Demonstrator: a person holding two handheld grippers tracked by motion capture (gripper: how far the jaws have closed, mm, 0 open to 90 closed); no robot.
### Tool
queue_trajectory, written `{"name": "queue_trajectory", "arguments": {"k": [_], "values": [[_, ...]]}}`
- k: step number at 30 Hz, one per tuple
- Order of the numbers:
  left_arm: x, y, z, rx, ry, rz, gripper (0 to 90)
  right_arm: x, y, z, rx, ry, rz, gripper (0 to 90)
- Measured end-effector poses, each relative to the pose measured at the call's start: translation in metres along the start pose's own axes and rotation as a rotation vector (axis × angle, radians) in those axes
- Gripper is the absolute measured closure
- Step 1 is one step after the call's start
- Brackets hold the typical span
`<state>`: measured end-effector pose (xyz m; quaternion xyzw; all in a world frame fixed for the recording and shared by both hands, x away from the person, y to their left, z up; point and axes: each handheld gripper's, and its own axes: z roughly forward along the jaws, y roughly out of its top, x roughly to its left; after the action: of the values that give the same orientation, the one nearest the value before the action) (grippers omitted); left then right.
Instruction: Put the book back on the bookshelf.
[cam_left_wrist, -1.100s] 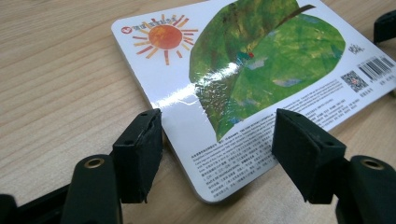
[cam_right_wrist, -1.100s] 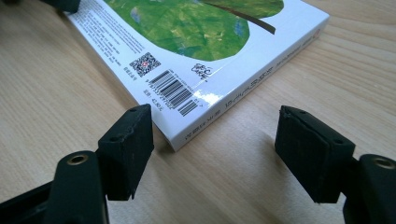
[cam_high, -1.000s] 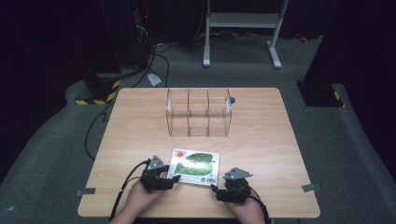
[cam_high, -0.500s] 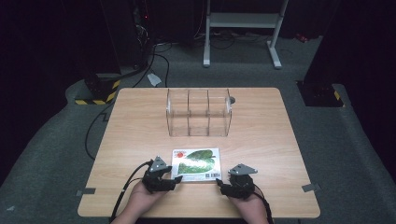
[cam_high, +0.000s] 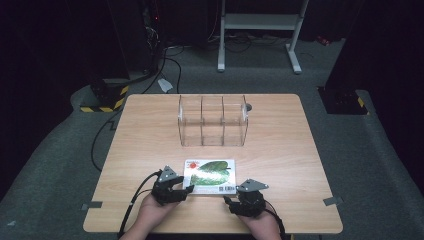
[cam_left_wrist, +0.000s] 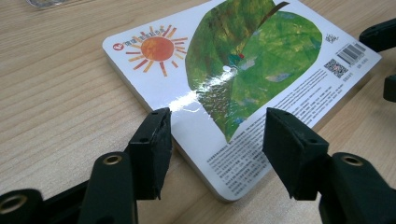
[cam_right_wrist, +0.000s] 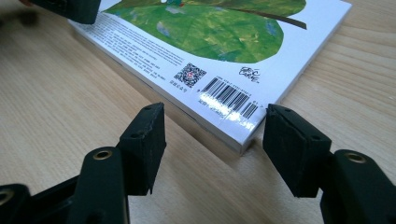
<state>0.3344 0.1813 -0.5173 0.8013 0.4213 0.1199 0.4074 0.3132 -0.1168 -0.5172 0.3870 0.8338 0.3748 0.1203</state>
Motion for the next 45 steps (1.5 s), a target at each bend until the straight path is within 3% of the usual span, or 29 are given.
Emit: {"name": "queue_trajectory", "arguments": {"k": [4, 11, 17, 34, 45], "values": [[0.002, 0.000, -0.001, -0.004, 0.000, -0.005, 43.3, 0.001, 0.000, 0.000, -0.002, 0.005, -0.015, 39.4], [0.004, 0.000, 0.004, -0.020, 0.029, -0.075, 43.1, -0.001, -0.001, 0.003, 0.009, 0.007, -0.005, 37.2], [0.003, 0.000, 0.009, -0.030, 0.057, -0.093, 43.9, 0.000, 0.000, 0.004, 0.012, 0.006, 0.003, 35.7], [0.001, 0.003, 0.001, -0.063, 0.049, -0.105, 45.4, 0.003, 0.000, 0.005, 0.010, -0.008, -0.005, 33.9], [-0.001, 0.006, -0.005, -0.093, 0.053, -0.087, 46.9, 0.003, 0.000, 0.006, 0.011, -0.012, -0.009, 33.4]]}}
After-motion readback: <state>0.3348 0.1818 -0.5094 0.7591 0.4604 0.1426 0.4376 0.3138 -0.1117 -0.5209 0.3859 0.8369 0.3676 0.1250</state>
